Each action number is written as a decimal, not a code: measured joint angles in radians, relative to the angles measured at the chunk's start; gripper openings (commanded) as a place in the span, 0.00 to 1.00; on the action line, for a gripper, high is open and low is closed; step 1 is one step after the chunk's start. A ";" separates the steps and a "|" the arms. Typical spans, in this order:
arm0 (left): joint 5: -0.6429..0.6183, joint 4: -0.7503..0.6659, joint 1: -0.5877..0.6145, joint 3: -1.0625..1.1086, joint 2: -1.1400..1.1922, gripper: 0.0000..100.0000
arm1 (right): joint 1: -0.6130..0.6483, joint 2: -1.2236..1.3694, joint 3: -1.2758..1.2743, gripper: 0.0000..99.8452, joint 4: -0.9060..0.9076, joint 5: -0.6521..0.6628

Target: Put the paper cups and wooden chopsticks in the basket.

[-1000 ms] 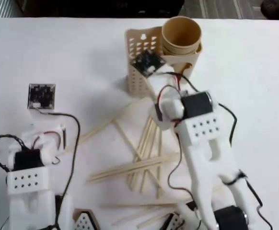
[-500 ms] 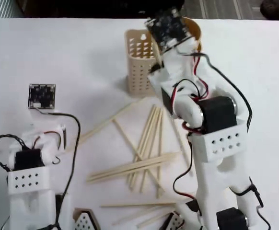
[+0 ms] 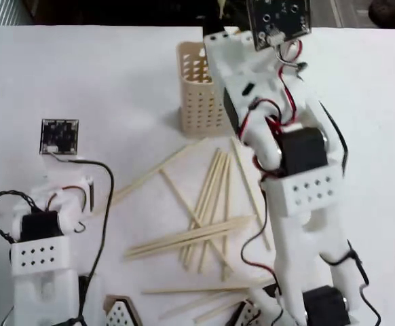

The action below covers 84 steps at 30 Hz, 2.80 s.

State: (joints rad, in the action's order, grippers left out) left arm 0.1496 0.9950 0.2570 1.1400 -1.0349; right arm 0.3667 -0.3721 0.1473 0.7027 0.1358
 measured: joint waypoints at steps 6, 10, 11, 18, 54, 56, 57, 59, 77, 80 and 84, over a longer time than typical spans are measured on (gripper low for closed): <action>0.000 0.000 0.000 0.000 0.000 0.02 | -0.002 0.103 0.000 0.02 -0.101 0.000; 0.000 0.000 0.000 0.000 0.000 0.02 | -0.002 0.172 0.000 0.02 -0.109 0.000; 0.000 0.000 0.000 0.000 0.000 0.02 | -0.005 0.193 0.000 0.03 -0.109 0.000; 0.000 0.000 0.000 0.000 0.000 0.02 | -0.032 0.310 -0.002 0.18 -0.094 0.000; 0.120 0.259 -0.160 -0.288 0.000 0.17 | -0.077 -0.077 -0.315 0.02 0.821 0.000; 0.120 0.305 -0.193 -0.319 0.000 0.18 | -0.120 -0.143 -0.451 0.02 0.727 0.000; 0.120 0.327 -0.210 -0.333 0.000 0.18 | -0.146 -0.178 -0.523 0.02 0.675 0.000; 0.120 0.351 -0.238 -0.350 0.000 0.18 | -0.192 -0.247 -0.666 0.02 0.572 0.000; 0.454 0.235 -0.302 -0.531 0.635 0.18 | -0.330 -0.367 -1.174 0.02 0.137 -0.083; 0.470 0.175 -0.311 -0.582 0.795 0.18 | -0.330 -0.367 -1.177 0.02 0.137 -0.083; 0.470 0.141 -0.338 -0.651 0.979 0.18 | -0.330 -0.367 -1.177 0.02 0.137 -0.083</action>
State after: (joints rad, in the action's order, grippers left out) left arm 0.6191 1.1362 -0.0806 0.4895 -0.0560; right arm 0.0368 -0.7388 -1.0296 0.8393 0.0529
